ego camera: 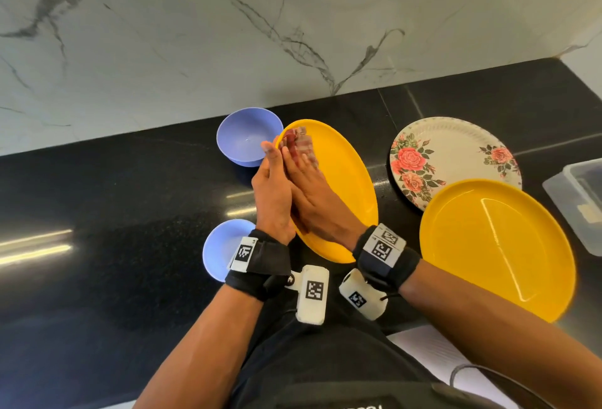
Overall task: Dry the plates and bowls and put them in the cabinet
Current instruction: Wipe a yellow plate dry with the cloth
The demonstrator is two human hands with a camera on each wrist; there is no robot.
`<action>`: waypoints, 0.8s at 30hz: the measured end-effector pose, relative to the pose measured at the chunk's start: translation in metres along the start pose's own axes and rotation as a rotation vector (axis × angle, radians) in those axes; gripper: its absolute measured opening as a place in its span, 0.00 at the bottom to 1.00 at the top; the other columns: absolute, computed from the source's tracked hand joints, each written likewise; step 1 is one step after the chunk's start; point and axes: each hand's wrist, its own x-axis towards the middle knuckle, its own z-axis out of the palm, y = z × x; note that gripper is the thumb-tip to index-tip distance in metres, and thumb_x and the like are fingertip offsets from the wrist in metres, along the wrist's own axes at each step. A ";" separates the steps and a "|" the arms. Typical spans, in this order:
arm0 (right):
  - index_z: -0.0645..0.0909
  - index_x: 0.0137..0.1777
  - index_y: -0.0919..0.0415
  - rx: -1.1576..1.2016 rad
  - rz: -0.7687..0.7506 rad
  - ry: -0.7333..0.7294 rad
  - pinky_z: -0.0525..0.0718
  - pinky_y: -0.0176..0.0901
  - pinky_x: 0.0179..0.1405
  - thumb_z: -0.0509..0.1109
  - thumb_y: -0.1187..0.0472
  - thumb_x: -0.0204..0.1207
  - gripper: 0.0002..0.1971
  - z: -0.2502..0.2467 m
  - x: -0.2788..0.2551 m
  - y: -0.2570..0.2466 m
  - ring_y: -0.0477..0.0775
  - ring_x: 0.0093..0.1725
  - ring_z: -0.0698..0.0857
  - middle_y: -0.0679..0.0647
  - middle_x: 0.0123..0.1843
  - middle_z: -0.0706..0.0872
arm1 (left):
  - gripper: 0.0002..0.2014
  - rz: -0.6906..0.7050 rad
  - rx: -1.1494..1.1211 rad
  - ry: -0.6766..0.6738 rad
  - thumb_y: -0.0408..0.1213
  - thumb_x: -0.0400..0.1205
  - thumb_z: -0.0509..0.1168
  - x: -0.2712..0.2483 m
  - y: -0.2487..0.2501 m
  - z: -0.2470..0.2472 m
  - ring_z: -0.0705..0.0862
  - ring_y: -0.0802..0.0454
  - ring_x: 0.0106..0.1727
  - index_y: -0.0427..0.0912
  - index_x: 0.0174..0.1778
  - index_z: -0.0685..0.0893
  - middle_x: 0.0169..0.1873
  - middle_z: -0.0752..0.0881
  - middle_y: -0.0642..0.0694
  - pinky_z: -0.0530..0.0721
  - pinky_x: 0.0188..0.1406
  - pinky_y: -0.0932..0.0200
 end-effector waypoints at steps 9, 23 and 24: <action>0.42 0.90 0.53 0.024 0.042 -0.026 0.40 0.54 0.89 0.51 0.53 0.93 0.30 0.005 -0.001 0.002 0.46 0.89 0.38 0.49 0.91 0.41 | 0.25 0.007 -0.004 0.026 0.56 0.89 0.56 -0.002 -0.005 -0.006 0.84 0.54 0.71 0.49 0.77 0.81 0.68 0.87 0.51 0.81 0.74 0.53; 0.35 0.88 0.54 0.011 0.388 -0.156 0.36 0.63 0.87 0.47 0.51 0.93 0.30 -0.030 -0.001 0.094 0.58 0.89 0.33 0.54 0.90 0.34 | 0.23 -0.029 -0.031 -0.012 0.49 0.90 0.57 -0.004 -0.012 -0.009 0.84 0.42 0.70 0.48 0.80 0.76 0.72 0.84 0.45 0.83 0.71 0.37; 0.35 0.88 0.54 0.022 0.379 -0.145 0.36 0.63 0.87 0.47 0.51 0.93 0.31 -0.029 0.001 0.093 0.58 0.88 0.33 0.54 0.90 0.33 | 0.23 -0.023 -0.030 -0.014 0.49 0.90 0.57 -0.003 -0.012 -0.009 0.84 0.43 0.70 0.48 0.81 0.76 0.72 0.84 0.45 0.83 0.71 0.39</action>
